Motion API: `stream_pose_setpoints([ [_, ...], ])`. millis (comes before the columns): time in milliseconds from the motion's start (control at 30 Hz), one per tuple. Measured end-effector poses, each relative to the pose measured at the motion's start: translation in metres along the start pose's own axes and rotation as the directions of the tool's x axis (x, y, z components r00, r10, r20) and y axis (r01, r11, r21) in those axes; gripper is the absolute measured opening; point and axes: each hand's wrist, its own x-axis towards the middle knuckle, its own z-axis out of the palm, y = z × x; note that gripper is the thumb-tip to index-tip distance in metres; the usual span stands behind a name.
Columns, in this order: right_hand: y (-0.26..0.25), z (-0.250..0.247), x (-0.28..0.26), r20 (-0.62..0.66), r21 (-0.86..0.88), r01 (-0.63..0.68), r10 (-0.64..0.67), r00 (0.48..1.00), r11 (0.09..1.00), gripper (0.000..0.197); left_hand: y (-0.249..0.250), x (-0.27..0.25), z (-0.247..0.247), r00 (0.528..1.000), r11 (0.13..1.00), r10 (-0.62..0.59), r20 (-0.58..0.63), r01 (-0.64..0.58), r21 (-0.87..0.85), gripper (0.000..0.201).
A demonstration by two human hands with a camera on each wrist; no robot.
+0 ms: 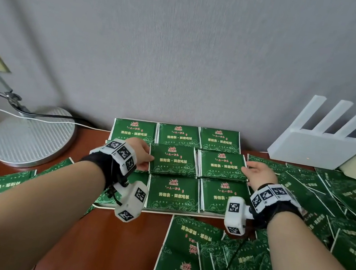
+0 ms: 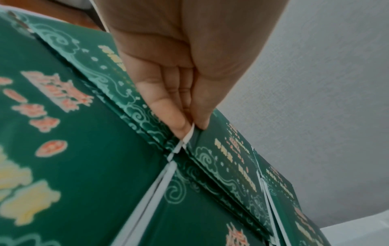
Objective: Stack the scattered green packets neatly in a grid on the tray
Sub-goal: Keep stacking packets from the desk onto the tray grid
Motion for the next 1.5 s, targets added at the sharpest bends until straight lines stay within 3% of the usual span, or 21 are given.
stream_pose_setpoints([
  [133,0.001,0.001,0.003,-0.018,0.023,-0.007,0.007,1.0,1.0,0.029,0.001,0.002,-0.001,1.0,0.998,0.015,-0.018,-0.014,0.056,0.013],
  [433,-0.004,-0.006,-0.008,0.015,-0.1,0.001,0.001,1.0,0.995,0.032,-0.003,-0.005,-0.002,0.991,0.991,0.105,-0.085,-0.097,0.096,0.009],
  [633,-0.025,-0.006,-0.044,0.061,-0.16,0.119,-0.11,0.992,0.98,0.031,-0.051,-0.034,-0.034,0.952,0.969,0.202,-0.231,-0.16,0.187,0.03],
  [800,-0.043,0.008,-0.106,0.226,-0.273,0.301,-0.243,0.943,0.914,0.027,-0.131,-0.074,-0.058,0.934,0.931,0.075,-0.35,0.059,0.359,0.054],
  [900,-0.044,0.022,-0.151,0.351,-0.365,0.388,-0.261,0.899,0.846,0.026,-0.189,-0.098,-0.061,0.949,0.866,-0.049,-0.31,0.195,0.461,0.073],
  [1000,-0.033,0.039,-0.191,0.429,-0.45,0.416,-0.217,0.877,0.79,0.027,-0.245,-0.119,-0.049,0.966,0.824,-0.13,-0.225,0.231,0.517,0.08],
  [1200,0.002,0.08,-0.243,0.5,-0.639,0.389,-0.025,0.866,0.664,0.048,-0.287,-0.159,-0.015,0.977,0.808,0.021,-0.214,0.11,0.579,0.076],
  [1333,0.02,0.101,-0.267,0.484,-0.652,0.448,-0.119,0.867,0.611,0.06,-0.296,-0.18,0.001,0.982,0.805,0.115,-0.148,-0.005,0.594,0.071],
  [1500,0.026,0.107,-0.294,0.576,-0.571,0.582,-0.223,0.787,0.579,0.046,-0.303,-0.194,0.012,0.967,0.86,0.222,-0.127,-0.133,0.493,0.042],
])
